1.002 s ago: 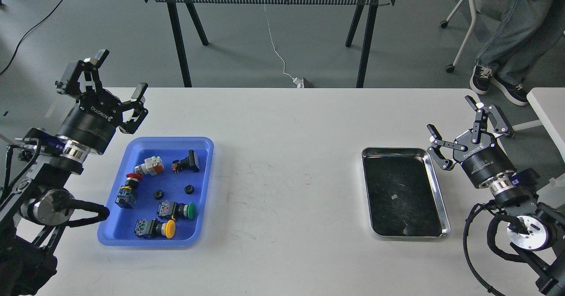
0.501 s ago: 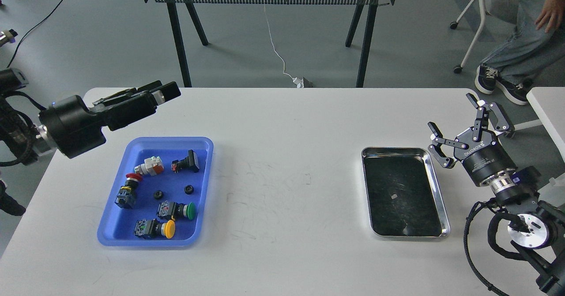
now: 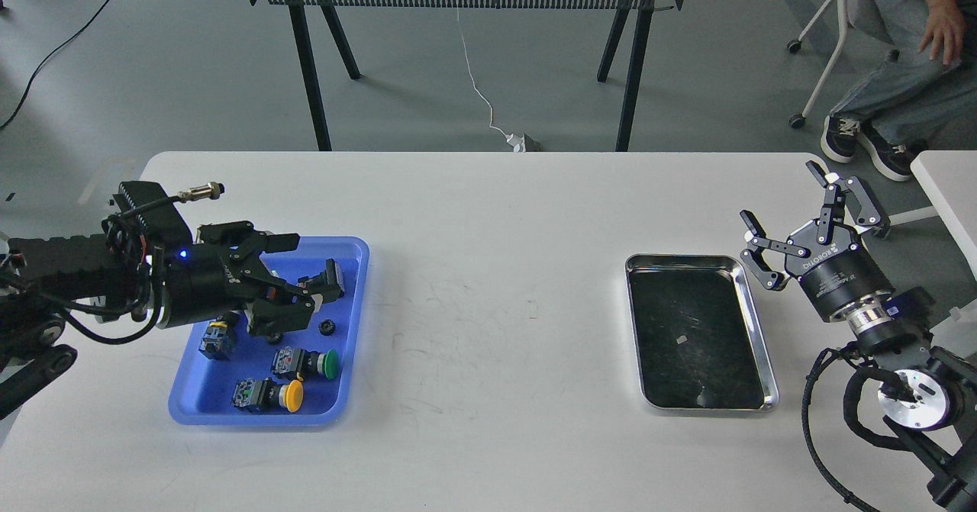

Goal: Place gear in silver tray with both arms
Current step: 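Lower the left gripper into the blue tray and grasp a small black gear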

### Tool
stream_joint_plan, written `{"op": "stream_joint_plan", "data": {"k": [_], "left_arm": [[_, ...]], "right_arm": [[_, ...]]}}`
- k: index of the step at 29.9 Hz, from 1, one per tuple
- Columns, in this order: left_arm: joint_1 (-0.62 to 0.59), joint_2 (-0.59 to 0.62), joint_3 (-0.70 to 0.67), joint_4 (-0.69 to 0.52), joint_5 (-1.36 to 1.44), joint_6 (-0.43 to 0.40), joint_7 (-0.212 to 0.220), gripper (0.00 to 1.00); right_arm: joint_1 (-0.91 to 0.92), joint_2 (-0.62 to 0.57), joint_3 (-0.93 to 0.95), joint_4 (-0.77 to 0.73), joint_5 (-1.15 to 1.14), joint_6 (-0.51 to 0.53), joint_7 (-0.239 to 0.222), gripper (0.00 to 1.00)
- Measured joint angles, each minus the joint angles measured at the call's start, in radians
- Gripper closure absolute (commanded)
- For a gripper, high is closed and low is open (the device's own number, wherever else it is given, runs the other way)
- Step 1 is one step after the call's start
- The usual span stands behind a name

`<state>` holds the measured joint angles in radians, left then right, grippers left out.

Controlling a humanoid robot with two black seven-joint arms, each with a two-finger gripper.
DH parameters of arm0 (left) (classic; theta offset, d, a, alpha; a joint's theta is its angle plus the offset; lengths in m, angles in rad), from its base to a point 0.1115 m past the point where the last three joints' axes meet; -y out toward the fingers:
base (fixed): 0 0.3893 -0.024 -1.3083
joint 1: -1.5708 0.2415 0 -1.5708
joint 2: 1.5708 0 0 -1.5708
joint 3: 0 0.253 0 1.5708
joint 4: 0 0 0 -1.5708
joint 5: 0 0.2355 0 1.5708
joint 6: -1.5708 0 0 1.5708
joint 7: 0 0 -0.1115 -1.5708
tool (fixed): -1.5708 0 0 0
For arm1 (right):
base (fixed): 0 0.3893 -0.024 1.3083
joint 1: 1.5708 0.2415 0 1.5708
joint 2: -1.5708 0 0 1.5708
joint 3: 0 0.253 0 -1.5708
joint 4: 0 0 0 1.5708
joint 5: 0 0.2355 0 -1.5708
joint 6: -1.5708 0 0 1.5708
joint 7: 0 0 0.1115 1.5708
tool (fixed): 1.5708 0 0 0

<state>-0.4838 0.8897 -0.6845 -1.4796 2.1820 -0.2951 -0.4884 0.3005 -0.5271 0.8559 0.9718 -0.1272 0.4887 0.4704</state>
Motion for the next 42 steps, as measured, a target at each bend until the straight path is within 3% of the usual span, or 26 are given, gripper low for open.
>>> {"op": "stream_joint_plan", "data": {"k": [6, 16, 23, 42], "left_arm": [[-0.060, -0.034, 0.101, 0.118, 0.000, 0.002, 0.000, 0.23], [-0.090, -0.123, 0.157, 0.278, 0.000, 0.002, 0.000, 0.23], [-0.117, -0.134, 0.214, 0.301, 0.000, 0.002, 0.000, 0.29], [-0.161, -0.203, 0.291, 0.402, 0.000, 0.002, 0.000, 0.32]], "right_arm": [[-0.001, -0.006, 0.000, -0.011, 0.000, 0.000, -0.001, 0.00], [-0.001, -0.006, 0.000, -0.018, 0.000, 0.000, 0.000, 0.00], [0.000, -0.010, 0.001, -0.018, 0.000, 0.000, 0.000, 0.00], [0.000, -0.014, 0.003, -0.018, 0.001, 0.000, 0.000, 0.00]]}}
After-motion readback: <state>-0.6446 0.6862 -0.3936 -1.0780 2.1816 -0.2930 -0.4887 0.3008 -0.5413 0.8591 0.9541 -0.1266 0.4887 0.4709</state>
